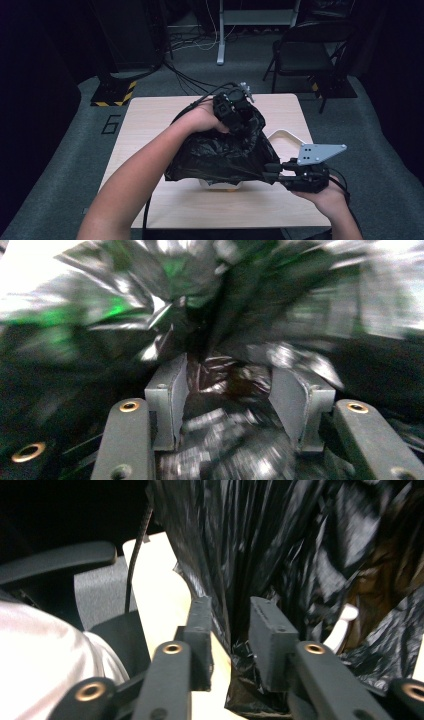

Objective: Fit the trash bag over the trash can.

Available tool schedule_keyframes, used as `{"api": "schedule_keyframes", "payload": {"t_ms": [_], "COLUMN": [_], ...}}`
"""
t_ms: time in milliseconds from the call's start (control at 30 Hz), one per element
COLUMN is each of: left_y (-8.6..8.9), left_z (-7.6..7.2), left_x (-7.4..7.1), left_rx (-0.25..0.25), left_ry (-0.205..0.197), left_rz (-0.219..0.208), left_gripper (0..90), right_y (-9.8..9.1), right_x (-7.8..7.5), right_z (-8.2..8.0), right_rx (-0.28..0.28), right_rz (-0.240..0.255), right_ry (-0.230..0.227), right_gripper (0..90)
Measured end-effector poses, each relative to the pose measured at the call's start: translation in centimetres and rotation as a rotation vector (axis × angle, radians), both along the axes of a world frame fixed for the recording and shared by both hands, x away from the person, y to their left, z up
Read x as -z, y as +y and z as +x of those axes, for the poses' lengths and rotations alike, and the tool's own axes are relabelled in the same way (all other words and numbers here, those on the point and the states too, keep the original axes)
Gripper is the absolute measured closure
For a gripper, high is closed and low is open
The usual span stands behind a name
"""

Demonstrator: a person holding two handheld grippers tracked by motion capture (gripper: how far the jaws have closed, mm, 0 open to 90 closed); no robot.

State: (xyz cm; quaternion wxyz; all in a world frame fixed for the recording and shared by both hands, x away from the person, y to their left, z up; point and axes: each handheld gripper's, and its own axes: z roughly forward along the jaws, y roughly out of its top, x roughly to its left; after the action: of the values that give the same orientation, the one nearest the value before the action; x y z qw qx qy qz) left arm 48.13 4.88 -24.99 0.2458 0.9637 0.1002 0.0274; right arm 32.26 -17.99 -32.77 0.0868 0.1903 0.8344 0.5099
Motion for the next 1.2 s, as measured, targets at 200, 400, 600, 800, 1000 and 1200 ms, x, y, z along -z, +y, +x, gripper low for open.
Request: {"api": "schedule_keyframes", "payload": {"t_ms": [200, 400, 600, 800, 1000, 1200], "left_y": [3.2, 6.1, 8.0, 7.8, 7.1, 6.5], "left_z": [-1.3, -2.7, -3.1, -3.5, -3.8, -3.9], "left_x": [-2.4, -1.9, -0.9, -0.7, 0.0, 1.2], "left_rx": [-0.027, -0.036, -0.048, -0.026, 0.005, 0.016], "left_ry": [-0.014, 0.017, 0.028, 0.018, 0.033, 0.035], "left_rz": [-0.060, -0.052, -0.056, -0.058, -0.024, 0.018], "left_gripper": [48.1, 51.8, 52.0, 50.7, 49.9, 47.2], "right_y": [-0.5, 0.0, 0.9, 1.7, 2.4, 2.5], "right_x": [-1.0, -1.6, -2.1, -2.4, -1.9, -1.1], "right_z": [-0.3, -0.2, 0.0, 0.4, 0.5, 0.9], "right_rx": [0.031, 0.036, 0.029, 0.029, 0.026, 0.037], "right_rz": [0.047, 0.070, 0.071, 0.077, 0.039, 0.013], "right_ry": [-0.022, -0.045, -0.054, -0.056, -0.048, -0.030], "right_gripper": [58.4, 56.2, 55.6, 54.4, 62.5, 77.3]}}
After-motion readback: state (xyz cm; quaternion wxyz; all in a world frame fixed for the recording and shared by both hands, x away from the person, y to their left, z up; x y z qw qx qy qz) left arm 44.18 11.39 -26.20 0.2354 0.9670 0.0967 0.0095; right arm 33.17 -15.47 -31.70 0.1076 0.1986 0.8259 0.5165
